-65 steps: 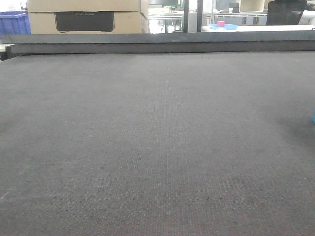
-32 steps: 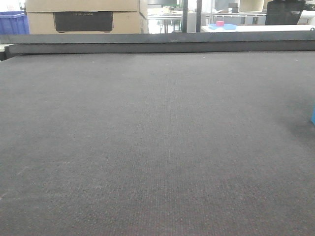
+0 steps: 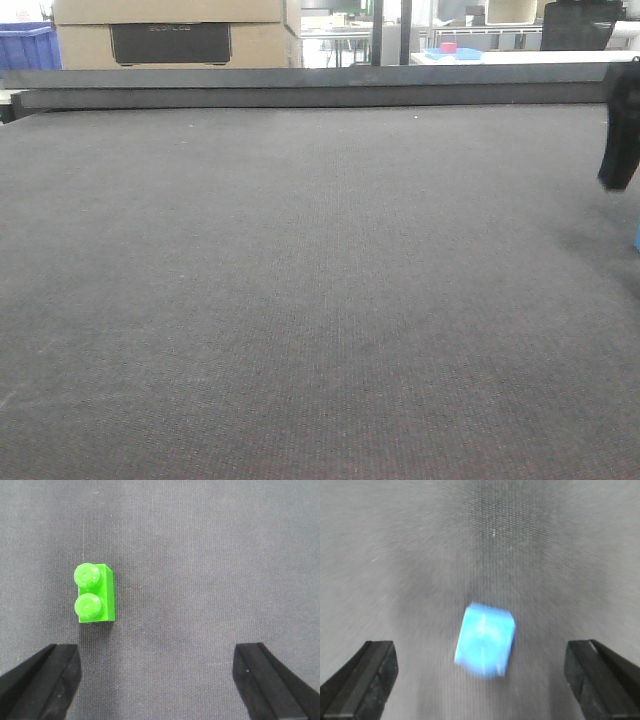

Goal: Grab block from conveyor and place in blue bin
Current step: 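Close the left gripper on the green block and the right on the blue block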

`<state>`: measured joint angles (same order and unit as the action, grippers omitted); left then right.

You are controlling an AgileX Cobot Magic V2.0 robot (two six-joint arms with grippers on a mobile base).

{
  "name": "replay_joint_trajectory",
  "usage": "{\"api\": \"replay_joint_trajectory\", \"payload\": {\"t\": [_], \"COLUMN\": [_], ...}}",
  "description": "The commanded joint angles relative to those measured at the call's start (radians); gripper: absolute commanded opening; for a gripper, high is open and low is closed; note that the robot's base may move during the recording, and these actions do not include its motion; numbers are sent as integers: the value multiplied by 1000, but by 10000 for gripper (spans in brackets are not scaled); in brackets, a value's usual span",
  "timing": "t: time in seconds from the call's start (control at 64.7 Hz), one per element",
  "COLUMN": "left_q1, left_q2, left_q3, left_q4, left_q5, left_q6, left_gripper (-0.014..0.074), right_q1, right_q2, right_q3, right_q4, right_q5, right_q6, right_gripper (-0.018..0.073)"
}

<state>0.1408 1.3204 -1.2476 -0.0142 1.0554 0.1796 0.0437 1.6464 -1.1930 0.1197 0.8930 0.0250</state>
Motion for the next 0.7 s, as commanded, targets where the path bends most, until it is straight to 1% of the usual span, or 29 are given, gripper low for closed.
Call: {"api": "replay_joint_trajectory", "payload": {"t": [0.0,0.186,0.232,0.278,0.387,0.433,0.51,0.572,0.634,0.681], "left_q1": [3,3,3,3,3,3,4,12,28,40], "left_q2": [-2,-2,-2,-2,-2,-2,7,24,53,76], "left_q3": [-10,-10,-10,-10,-10,-10,-13,-25,-50,-74], "left_q4": [-10,-10,-10,-10,-10,-10,-7,-3,-3,-1], "left_q5": [-1,4,4,4,4,11,44,71,97,107], "left_q6": [1,1,1,1,1,1,1,1,1,4], "left_gripper": [519,519,519,519,519,519,519,519,519,519], "right_q1": [1,1,1,1,1,1,1,1,1,1], "right_q2": [42,107,112,114,114,114,113,110,102,95], "right_q3": [-11,-11,-11,-11,-11,-11,-11,-11,-11,-11], "right_q4": [-5,-5,-5,-5,-5,-5,-5,-5,-5,-5], "right_q5": [-39,-61,-63,-65,-76,-68,-55,-52,-52,-52], "right_q6": [38,64,64,64,64,64,64,64,64,64], "right_gripper": [570,568,549,512,340,237,86,-10,-75,-105]}}
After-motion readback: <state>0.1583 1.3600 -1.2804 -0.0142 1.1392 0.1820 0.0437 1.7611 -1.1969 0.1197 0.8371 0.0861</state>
